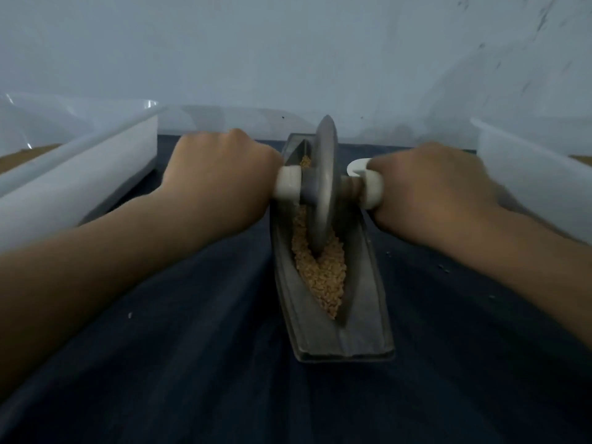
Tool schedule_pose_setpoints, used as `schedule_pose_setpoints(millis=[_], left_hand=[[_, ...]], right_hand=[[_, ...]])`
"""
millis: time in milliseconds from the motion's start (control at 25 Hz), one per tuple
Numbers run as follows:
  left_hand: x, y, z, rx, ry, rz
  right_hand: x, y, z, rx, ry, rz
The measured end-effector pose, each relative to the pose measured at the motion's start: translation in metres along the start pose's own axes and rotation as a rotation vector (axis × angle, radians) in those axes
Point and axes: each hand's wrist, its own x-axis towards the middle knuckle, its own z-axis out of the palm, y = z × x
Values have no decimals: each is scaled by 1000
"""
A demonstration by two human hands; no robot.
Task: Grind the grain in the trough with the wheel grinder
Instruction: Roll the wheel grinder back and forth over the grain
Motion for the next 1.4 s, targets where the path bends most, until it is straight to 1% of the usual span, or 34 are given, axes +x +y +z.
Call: schedule_pose_setpoints(millis=[120, 160, 200, 240, 320, 400, 440, 480, 560, 600, 640, 680, 720, 760, 800, 840, 880, 920, 960, 1040, 1120, 1200, 1280, 1320, 1360, 1400], left_hand=[[38, 5, 7, -23, -76, -99], [45, 5, 8, -37, -106, -109], [43, 3, 8, -57, -146, -93], [34, 0, 6, -87, -164, -55], [1, -9, 3, -155, -148, 33], [-24, -13, -4, -132, -64, 91], [-22, -14, -5, -86, -23, 77], [-16, -12, -3, -40, 12, 62], [3, 1, 3, 17, -54, -42], [20, 5, 6, -16, -101, -110], [33, 7, 5, -61, -146, -151], [42, 5, 6, -93, -192, -177], [43, 3, 4, -119, -228, -176], [33, 1, 1, -134, -245, -133], [17, -2, -2, -145, -221, -81], [-2, -3, -2, -146, -137, -29], [-18, -3, -7, -126, -67, 18], [-25, -3, -11, -121, -38, 31], [-20, -4, -12, -101, -33, 25], [-8, -1, -4, -75, -88, -38], [17, 4, 6, -86, -147, -129], [35, 7, 5, -96, -194, -146], [26, 5, -3, -113, -202, -76], [10, 1, -6, -132, -184, -27], [-8, -2, -6, -157, -139, 20], [-23, -4, -9, -148, -99, 65]], right_hand=[[39, -10, 7, 137, -160, 118], [47, -10, 5, 159, -196, 127], [47, -9, 1, 154, -219, 94], [38, -5, -3, 131, -205, 35], [7, 2, -10, 35, -48, -107], [-23, 7, -13, 17, 110, -116], [-24, 9, -11, 51, 121, -92], [-19, 7, -7, 81, 78, -59], [6, -4, 1, 78, -44, 40], [24, -9, 3, 92, -113, 94], [39, -11, 2, 113, -147, 123], [50, -13, -1, 134, -188, 129], [53, -11, -4, 125, -220, 95], [44, -6, -9, 115, -230, 37], [27, -2, -12, 102, -193, -36], [8, 2, -14, 80, -102, -98], [-11, 2, -18, 71, -8, -104], [-20, 3, -20, 68, 77, -102], [-16, 2, -21, 40, 71, -100], [3, -5, -12, -17, -31, -32], [31, -15, -3, 69, -140, 64], [46, -16, -5, 127, -217, 96], [33, -7, -12, 133, -260, 30], [19, -2, -15, 104, -221, -39], [2, 2, -17, 38, -108, -115], [-13, 4, -19, -20, -3, -138]])
